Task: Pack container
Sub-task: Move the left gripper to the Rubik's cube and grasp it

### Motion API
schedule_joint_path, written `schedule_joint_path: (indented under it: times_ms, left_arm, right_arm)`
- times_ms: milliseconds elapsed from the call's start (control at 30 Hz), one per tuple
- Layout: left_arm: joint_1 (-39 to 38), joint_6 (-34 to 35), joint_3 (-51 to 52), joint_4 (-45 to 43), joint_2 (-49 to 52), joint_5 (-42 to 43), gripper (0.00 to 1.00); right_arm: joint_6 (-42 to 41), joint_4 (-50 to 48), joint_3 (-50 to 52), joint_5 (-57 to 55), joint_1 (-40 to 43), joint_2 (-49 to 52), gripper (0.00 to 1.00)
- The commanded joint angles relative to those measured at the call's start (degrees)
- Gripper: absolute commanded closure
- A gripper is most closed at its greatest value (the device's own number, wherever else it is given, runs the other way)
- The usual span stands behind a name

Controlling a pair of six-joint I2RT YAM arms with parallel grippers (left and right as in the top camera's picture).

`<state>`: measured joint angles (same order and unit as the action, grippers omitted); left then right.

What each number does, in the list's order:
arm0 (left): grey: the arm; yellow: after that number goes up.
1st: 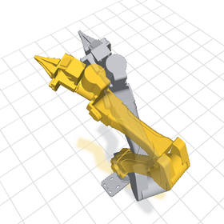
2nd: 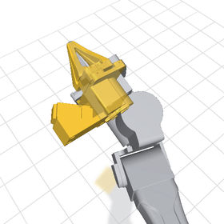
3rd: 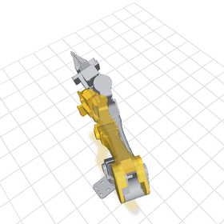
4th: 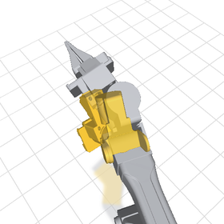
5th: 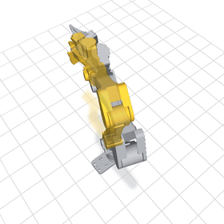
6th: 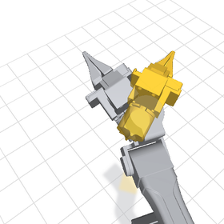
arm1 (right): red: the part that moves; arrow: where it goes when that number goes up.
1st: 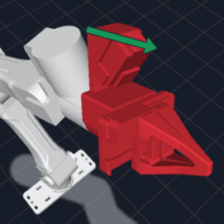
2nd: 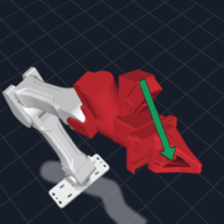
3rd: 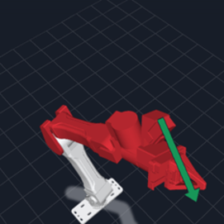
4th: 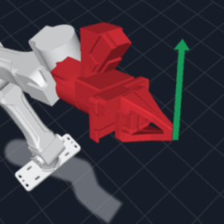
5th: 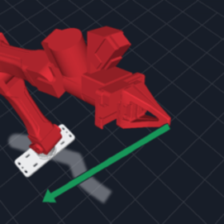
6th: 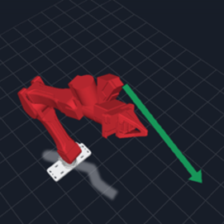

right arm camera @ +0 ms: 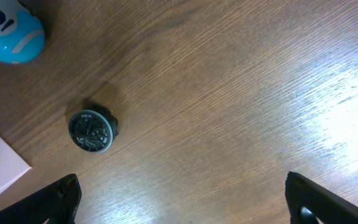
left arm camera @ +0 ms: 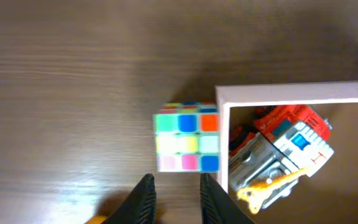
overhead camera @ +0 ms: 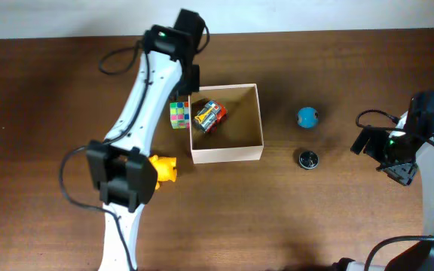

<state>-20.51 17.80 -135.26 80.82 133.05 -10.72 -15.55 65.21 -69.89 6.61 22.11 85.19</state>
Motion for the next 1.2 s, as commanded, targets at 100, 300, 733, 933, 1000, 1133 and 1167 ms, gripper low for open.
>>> schedule_joint_path:
  times_ms: [100, 300, 733, 933, 1000, 1133, 1167]
  left_arm:
    - [-0.33, -3.04, 0.44, -1.46, 4.63, 4.11, 0.79]
    - [-1.60, -4.11, 0.44, -2.45, 7.04, 6.69, 0.82]
    - [-4.26, -5.11, 0.22, -3.91, 5.84, 6.64, 0.88]
    - [-4.13, -4.96, -1.51, -2.12, 4.92, 7.50, 0.78]
    - [-3.54, -3.89, -1.90, -1.90, 4.15, 5.55, 0.67]
    - [-1.99, -3.78, -2.78, -1.46, 1.25, 3.10, 0.44]
    - [-1.60, -3.76, -2.93, -1.25, 0.37, 3.15, 0.41]
  right_arm:
    - [0.50, 0.70, -0.90, 0.26, 0.44, -0.22, 0.01]
    - [0.48, 1.03, -0.90, 0.26, 0.44, -0.22, 0.01]
    - [0.50, 1.49, -0.90, 0.26, 0.44, -0.22, 0.01]
    - [0.48, 1.46, -0.90, 0.26, 0.44, -0.22, 0.01]
    - [0.48, 1.49, -0.90, 0.26, 0.44, -0.22, 0.02]
    - [0.48, 1.49, -0.90, 0.28, 0.42, -0.22, 0.01]
    - [0.48, 1.49, -0.90, 0.28, 0.44, -0.22, 0.01]
